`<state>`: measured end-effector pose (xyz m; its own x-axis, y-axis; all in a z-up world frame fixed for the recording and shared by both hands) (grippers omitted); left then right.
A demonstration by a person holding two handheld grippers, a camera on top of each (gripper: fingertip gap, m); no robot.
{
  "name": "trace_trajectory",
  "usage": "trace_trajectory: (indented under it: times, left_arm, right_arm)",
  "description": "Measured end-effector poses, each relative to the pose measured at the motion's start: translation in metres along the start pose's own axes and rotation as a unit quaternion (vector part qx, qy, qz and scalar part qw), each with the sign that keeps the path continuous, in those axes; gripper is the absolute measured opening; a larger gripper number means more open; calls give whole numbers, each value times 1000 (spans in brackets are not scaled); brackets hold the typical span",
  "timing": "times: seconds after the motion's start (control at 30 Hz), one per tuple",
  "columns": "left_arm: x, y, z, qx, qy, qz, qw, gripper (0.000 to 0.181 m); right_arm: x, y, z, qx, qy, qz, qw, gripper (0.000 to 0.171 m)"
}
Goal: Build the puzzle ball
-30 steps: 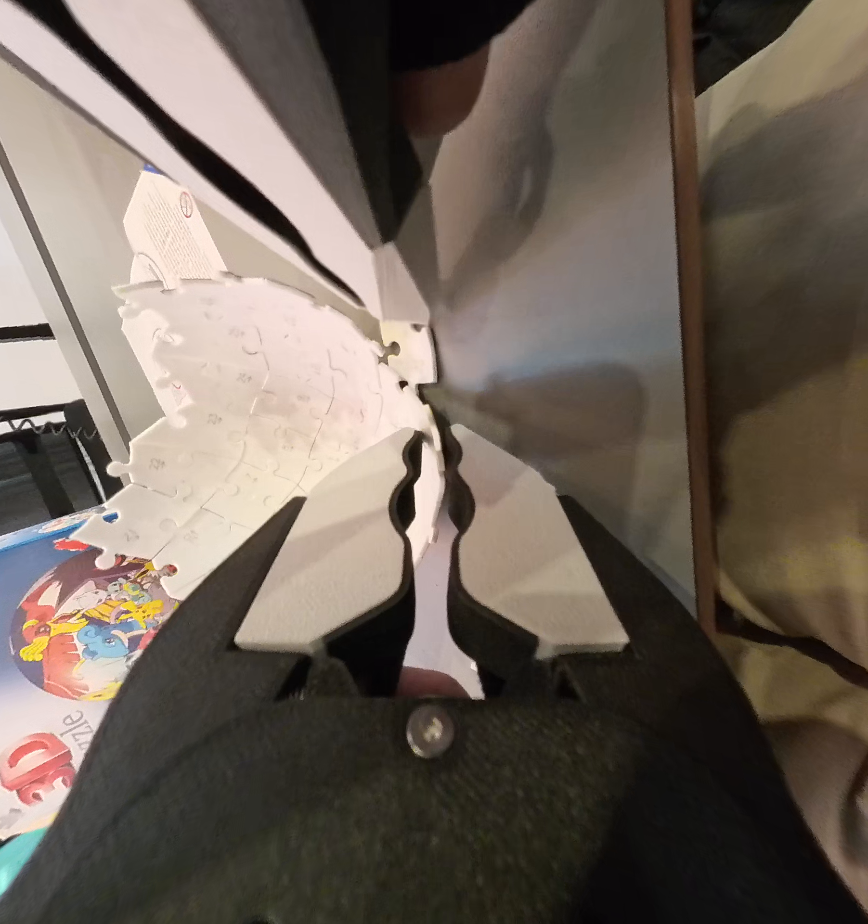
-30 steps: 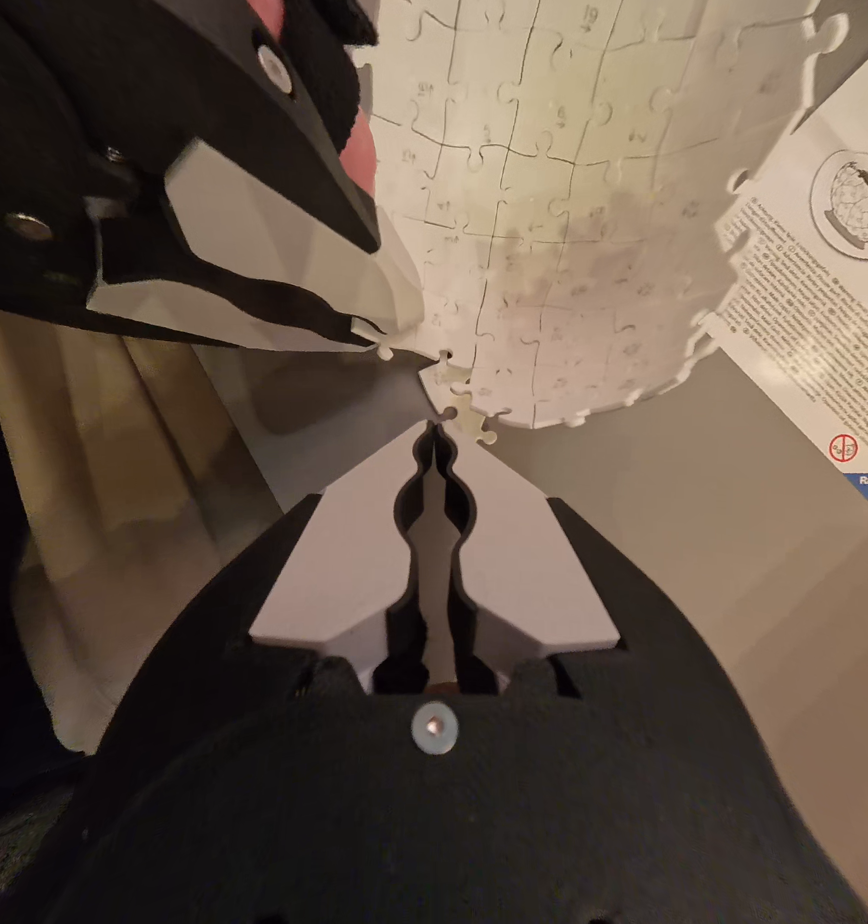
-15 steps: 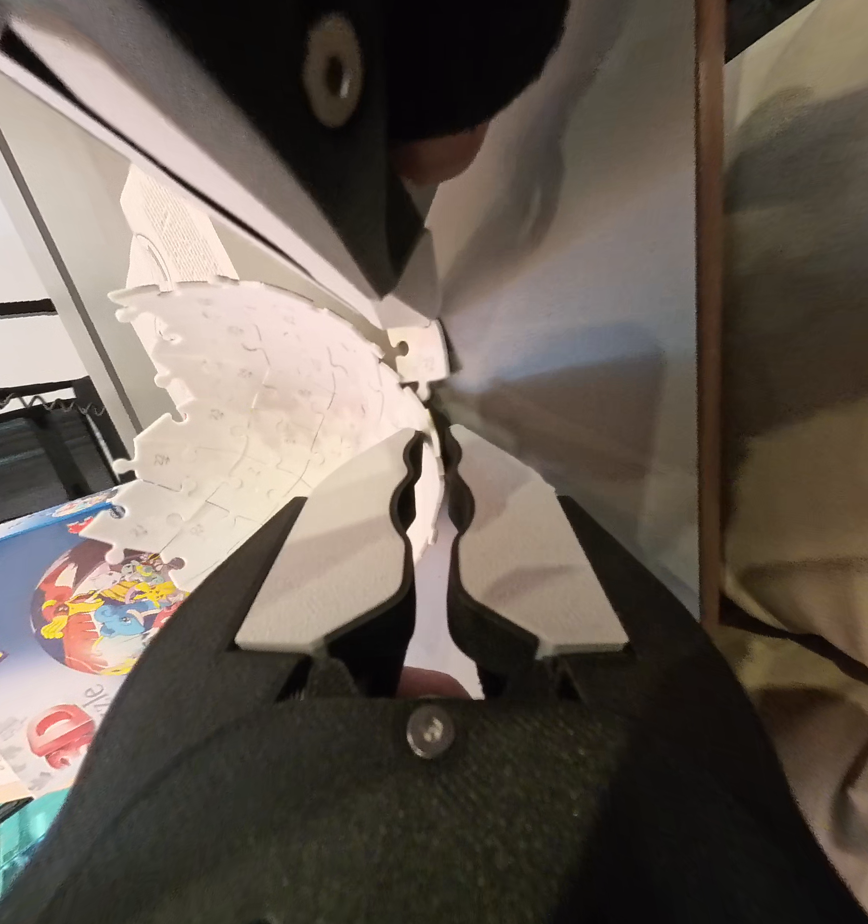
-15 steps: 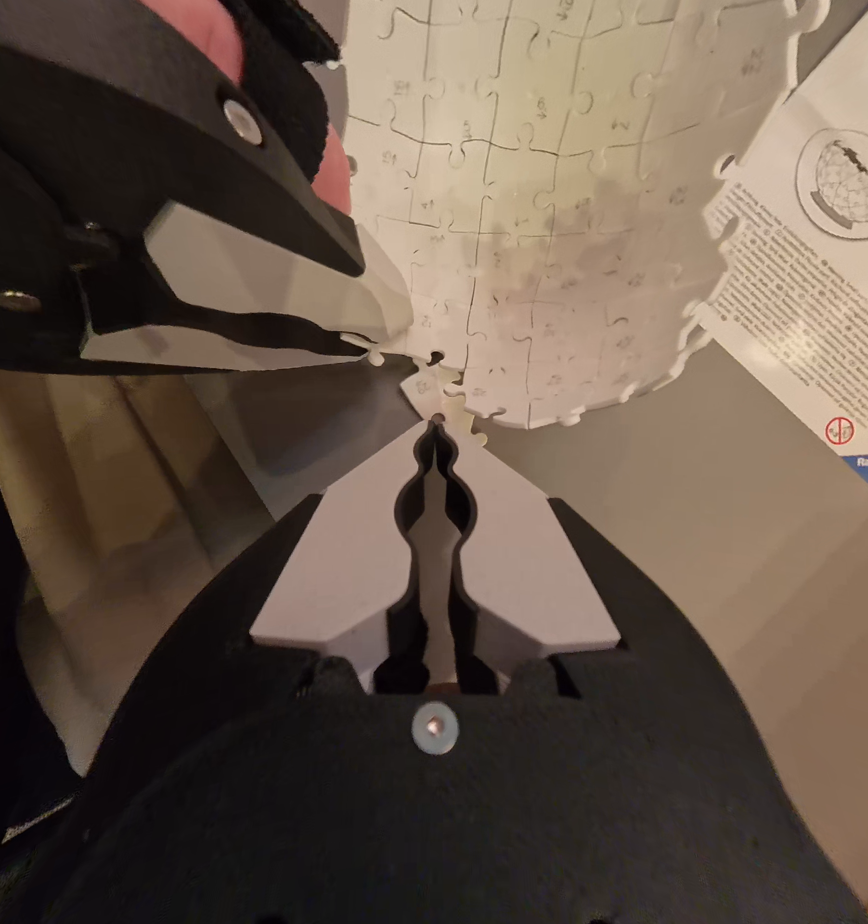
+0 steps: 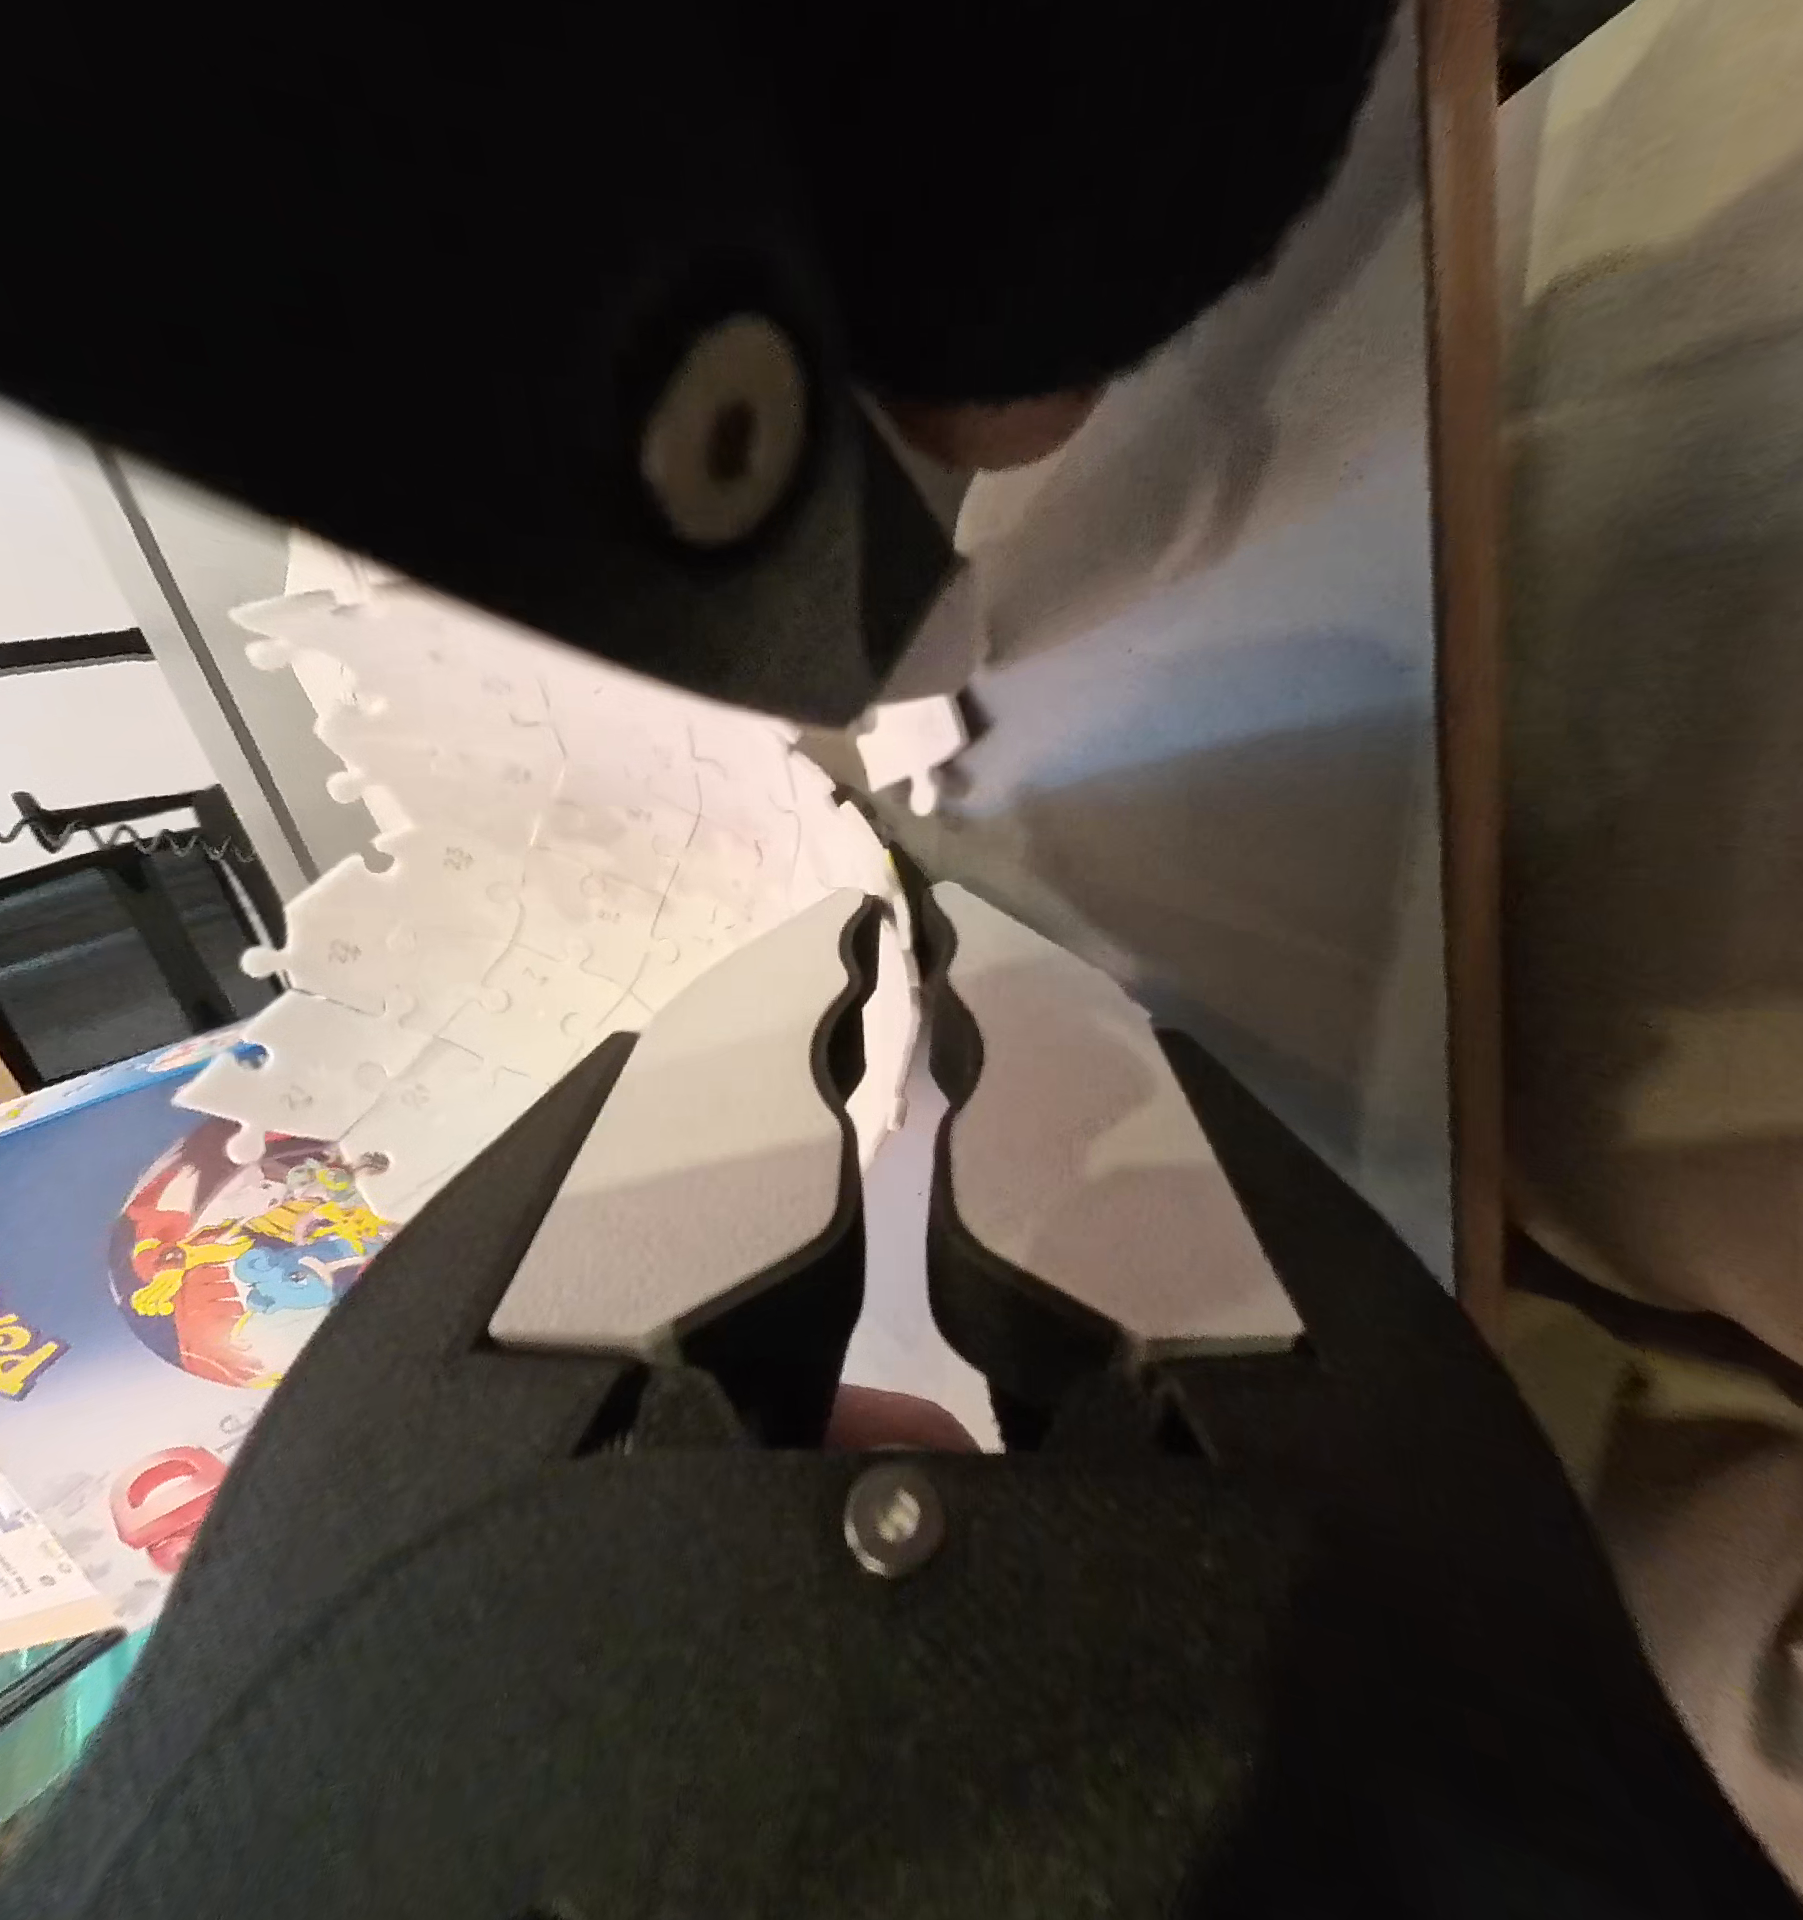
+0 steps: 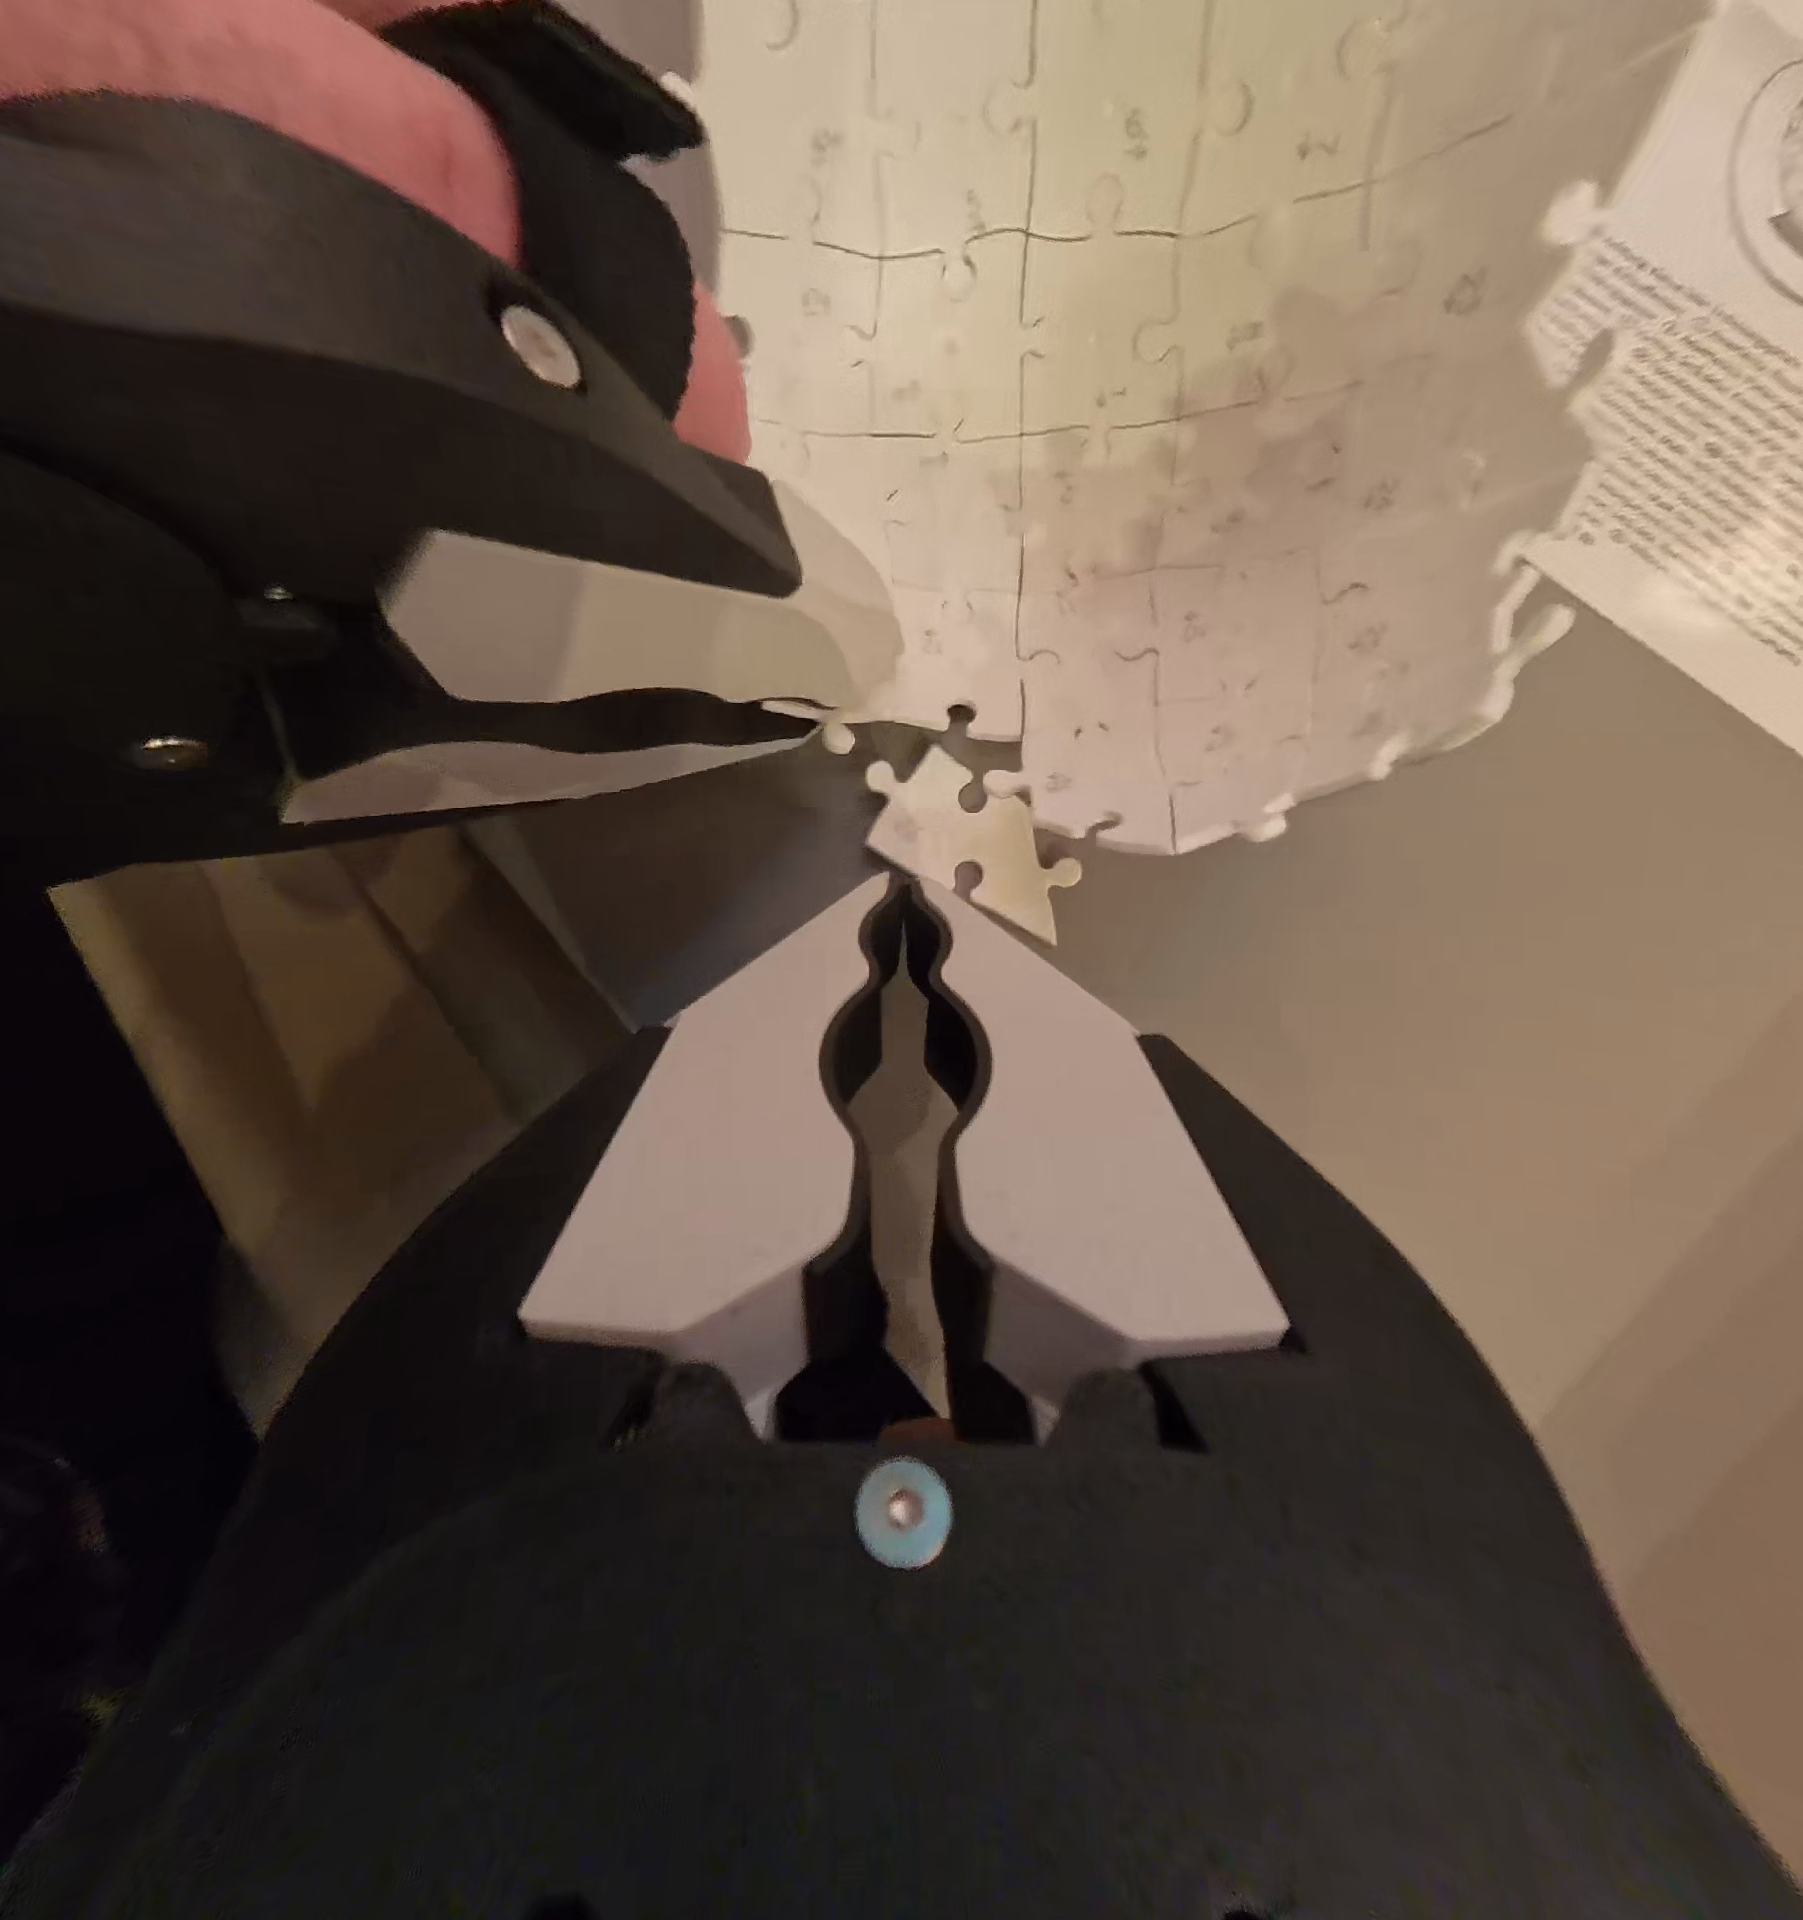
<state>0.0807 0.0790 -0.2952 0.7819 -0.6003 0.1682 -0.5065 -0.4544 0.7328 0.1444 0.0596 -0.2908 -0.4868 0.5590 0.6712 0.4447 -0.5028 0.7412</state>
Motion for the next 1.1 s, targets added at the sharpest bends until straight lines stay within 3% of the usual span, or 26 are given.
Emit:
trace_trajectory:
  times: [0.63,1.1]
  left_arm:
    - [0,0,0,0,-2,-1,1000,7]
    - [-2,-6,-7,2,-36,3,999,6]
  right_arm:
    - [10,-5,-1,44,-22,30,998,0]
    - [-2,-1,16,11,11,21,1000,0]
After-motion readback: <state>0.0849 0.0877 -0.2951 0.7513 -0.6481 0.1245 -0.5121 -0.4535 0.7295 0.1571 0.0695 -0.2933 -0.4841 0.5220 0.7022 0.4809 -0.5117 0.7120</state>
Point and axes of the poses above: each gripper's, where its closed fingertips meet, y back along the fingers, x out of its top, z = x × y across the jaws, the point moved 5 cm from there along y, back along the fingers, and after that the axes turned 11 degrees about z, right-handed, at the moved point
